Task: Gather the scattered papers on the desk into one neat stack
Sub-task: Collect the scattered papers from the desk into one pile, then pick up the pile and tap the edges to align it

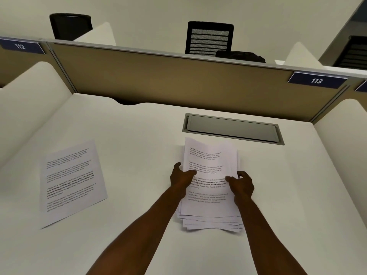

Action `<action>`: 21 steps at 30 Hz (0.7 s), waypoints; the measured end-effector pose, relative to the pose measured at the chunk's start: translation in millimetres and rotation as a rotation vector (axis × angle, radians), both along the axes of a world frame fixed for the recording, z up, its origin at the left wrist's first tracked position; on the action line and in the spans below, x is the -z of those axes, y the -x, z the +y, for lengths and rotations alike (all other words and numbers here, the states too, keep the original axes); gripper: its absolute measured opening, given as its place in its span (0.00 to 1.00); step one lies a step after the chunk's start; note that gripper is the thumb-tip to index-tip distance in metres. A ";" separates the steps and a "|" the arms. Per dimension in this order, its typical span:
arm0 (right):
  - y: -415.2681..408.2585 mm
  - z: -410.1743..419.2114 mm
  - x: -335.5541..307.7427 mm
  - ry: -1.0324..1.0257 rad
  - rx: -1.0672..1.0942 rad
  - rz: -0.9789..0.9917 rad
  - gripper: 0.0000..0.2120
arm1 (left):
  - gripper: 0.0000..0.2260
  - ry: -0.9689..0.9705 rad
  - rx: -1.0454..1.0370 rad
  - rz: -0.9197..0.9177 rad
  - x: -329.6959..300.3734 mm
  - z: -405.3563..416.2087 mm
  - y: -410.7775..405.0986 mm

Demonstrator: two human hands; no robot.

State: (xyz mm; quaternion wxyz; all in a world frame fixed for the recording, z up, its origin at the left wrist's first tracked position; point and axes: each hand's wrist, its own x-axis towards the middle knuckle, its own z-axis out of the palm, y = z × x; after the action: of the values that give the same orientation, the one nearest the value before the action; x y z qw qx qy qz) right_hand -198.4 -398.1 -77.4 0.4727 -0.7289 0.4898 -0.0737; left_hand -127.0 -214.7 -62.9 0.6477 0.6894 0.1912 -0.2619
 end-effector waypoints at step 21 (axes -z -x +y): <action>6.8 26.5 -9.4 -0.585 -0.004 -0.137 0.10 | 0.23 0.165 0.167 0.161 -8.8 55.8 23.1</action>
State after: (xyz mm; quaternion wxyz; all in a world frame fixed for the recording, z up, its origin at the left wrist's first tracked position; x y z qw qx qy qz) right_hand -205.2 -371.6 -68.1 0.6946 -0.5562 0.4557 0.0225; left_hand -150.1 -158.9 -54.2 0.6608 0.6241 0.1623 -0.3841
